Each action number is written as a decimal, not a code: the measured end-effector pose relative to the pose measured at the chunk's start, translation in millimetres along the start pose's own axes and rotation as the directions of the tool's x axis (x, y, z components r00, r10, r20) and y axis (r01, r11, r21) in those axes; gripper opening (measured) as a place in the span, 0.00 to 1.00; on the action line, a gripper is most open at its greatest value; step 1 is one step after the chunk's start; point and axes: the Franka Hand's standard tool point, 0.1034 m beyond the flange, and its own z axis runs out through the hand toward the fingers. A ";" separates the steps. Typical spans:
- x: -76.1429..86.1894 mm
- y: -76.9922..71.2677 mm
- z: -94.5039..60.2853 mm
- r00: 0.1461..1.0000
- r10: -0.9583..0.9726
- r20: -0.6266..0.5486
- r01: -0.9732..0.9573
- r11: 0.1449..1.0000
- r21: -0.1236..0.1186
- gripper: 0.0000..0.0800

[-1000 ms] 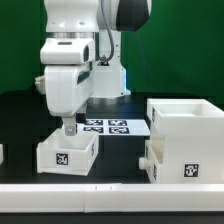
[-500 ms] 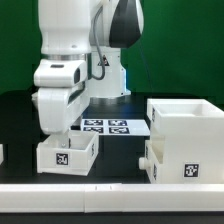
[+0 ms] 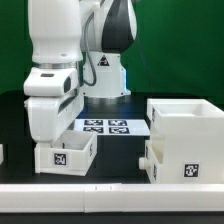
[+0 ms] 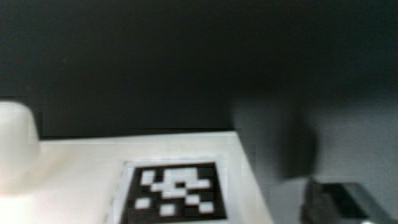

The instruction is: Assemble drawer

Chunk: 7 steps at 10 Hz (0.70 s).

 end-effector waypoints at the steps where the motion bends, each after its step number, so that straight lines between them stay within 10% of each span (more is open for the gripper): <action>1: -0.1 0.0 0.0 1.000 0.000 0.000 0.000 1.000 0.000 0.47; 3: -0.3 0.0 0.1 1.000 0.000 0.000 0.000 1.000 0.000 0.06; 7: 8.1 29.5 -30.8 0.998 -0.058 0.015 0.059 0.997 -0.056 0.05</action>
Offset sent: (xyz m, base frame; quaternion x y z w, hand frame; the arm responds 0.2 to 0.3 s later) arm 0.0000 0.0000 0.0000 0.0000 0.0000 0.0000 1.0000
